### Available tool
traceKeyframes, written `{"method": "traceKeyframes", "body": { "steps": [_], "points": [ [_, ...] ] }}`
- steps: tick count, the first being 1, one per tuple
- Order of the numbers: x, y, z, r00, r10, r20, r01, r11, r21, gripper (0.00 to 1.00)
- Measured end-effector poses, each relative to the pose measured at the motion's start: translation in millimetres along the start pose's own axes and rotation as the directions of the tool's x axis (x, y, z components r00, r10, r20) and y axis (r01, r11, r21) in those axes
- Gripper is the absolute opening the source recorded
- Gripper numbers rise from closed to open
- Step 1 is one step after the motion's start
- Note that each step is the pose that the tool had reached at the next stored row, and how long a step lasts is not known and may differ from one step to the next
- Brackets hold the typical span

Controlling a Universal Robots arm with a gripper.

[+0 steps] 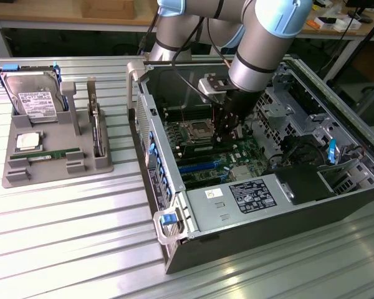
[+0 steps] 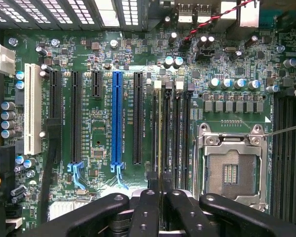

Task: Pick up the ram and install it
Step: 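Insert the ram into the slot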

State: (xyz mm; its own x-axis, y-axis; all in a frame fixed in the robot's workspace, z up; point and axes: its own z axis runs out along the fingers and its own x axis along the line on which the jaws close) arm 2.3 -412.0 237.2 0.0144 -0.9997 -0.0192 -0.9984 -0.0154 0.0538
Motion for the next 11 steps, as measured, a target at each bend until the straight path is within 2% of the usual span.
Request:
{"method": "traceKeyframes", "body": {
  "steps": [11],
  "points": [
    [-0.1,-0.2,3.1,0.9999,0.015,0.0009,-0.015,0.9999,0.0001,0.12]
  ]
}}
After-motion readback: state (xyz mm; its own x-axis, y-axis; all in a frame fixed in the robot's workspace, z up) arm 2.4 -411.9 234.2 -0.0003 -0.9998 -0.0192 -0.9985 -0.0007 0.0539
